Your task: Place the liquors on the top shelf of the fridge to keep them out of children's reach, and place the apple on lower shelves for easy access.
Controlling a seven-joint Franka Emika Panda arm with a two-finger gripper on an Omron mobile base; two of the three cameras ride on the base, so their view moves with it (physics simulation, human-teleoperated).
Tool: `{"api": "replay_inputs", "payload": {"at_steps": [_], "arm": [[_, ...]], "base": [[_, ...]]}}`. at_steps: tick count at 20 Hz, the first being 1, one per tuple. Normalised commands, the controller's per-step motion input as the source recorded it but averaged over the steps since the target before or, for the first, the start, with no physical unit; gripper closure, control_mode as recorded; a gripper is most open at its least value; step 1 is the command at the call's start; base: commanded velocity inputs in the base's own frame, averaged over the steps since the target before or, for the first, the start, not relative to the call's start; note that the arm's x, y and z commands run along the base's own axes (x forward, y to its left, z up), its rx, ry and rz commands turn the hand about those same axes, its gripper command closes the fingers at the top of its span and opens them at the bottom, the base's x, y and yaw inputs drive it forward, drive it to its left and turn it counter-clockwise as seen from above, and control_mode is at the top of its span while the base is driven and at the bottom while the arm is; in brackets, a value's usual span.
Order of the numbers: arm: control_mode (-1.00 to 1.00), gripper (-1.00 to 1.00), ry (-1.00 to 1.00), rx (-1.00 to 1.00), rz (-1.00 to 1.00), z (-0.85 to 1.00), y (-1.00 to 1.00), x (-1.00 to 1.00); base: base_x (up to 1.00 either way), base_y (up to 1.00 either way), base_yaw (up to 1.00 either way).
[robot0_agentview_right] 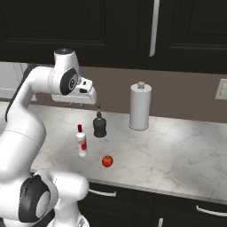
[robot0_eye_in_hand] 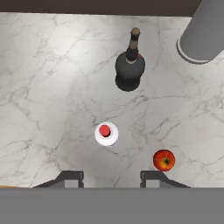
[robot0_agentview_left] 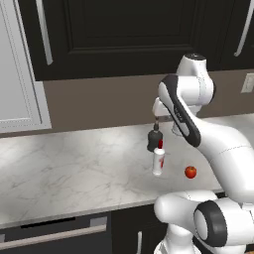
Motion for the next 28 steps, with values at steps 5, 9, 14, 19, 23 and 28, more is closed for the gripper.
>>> {"api": "replay_inputs", "payload": {"at_steps": [5, 9, 14, 19, 23, 28], "arm": [[-1.0, -1.0, -0.01, 0.0, 0.03, -0.19, 0.0, -0.2], [-1.0, -1.0, -0.02, -0.04, -0.14, -0.58, 0.41, -0.37], [-1.0, -1.0, -0.05, -0.01, -0.18, -0.57, 0.24, -0.33], [-1.0, -1.0, -0.14, 0.0, -0.26, -0.38, 0.28, -0.11], [-1.0, -1.0, -0.09, -0.03, -0.43, -0.23, 0.22, 0.0], [-1.0, -1.0, -0.09, -0.03, -0.39, -0.27, 0.07, 0.26]], "base": [[0.0, 0.0, 0.0], [0.0, 0.0, 0.0], [0.0, 0.0, 0.0], [0.0, 0.0, 0.0], [0.0, 0.0, 0.0], [0.0, 0.0, 0.0]]}}
